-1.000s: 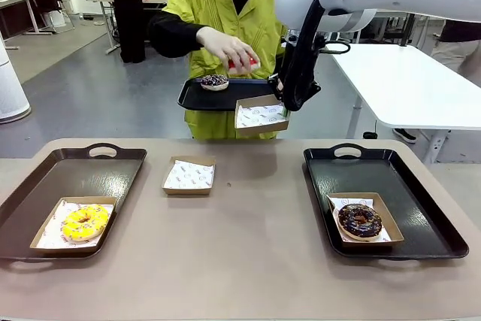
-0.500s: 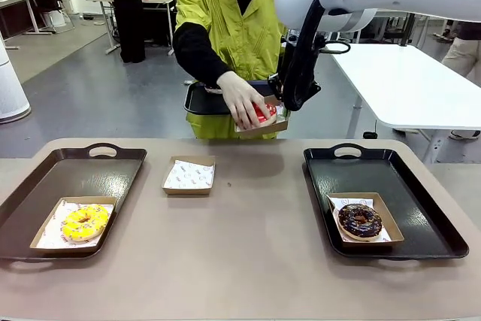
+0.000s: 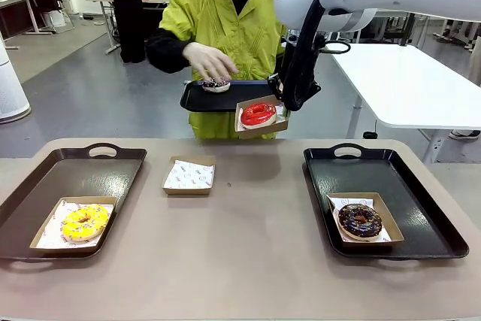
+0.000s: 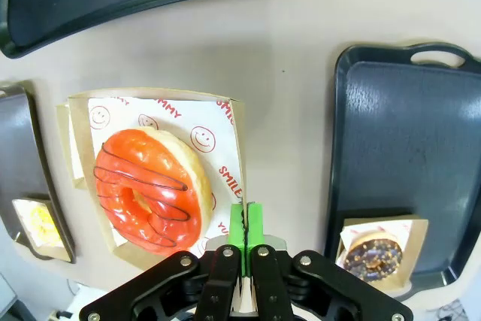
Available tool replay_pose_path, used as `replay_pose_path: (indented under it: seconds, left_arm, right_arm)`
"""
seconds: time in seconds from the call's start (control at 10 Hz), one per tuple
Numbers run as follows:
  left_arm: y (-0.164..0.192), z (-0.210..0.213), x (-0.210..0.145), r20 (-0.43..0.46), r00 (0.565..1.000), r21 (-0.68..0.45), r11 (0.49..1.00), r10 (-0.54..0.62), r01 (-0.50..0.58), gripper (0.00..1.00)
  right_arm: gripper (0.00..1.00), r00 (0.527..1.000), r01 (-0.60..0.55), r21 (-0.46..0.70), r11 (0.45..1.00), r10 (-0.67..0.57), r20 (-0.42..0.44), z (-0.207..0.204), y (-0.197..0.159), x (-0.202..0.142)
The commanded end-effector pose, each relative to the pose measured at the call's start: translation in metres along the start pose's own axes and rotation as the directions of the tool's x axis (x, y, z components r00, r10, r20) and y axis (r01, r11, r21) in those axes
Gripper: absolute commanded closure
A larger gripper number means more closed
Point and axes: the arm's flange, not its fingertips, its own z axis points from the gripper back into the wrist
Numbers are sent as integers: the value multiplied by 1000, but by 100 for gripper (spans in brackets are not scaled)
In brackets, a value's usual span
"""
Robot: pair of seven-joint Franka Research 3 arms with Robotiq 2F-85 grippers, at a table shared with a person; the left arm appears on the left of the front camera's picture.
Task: Individually package the donuts and arrange them on the tray.
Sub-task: Place the picked Paper togo box on the Handle tray while simultaneously picking up another Paper togo box from the table with the other hand.
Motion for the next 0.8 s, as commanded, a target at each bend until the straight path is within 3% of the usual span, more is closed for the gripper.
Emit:
replay_pose_path:
  seconds: [0.0,0.2,0.3,0.6,0.7]
  left_arm:
    - [0,1,-2,3,1000,-16,1000,-7,7,0]
    - [0,0,0,0,1000,0,1000,0,0,0]
    - [-22,-7,-3,-13,1000,33,999,-27,27,0]
    - [-114,-43,7,-80,993,210,972,-87,103,0]
    - [-141,-60,12,-91,991,274,955,-93,115,0]
  right_arm:
    - [100,1000,11,17,1000,-11,-8,1,-1,-4]
    - [99,1000,0,0,1000,0,0,0,0,0]
    - [99,1000,-31,-4,1000,31,6,6,-15,-6]
    - [99,996,-91,-19,996,91,12,34,-109,-20]
    - [99,998,-62,4,998,62,-10,36,-142,-16]
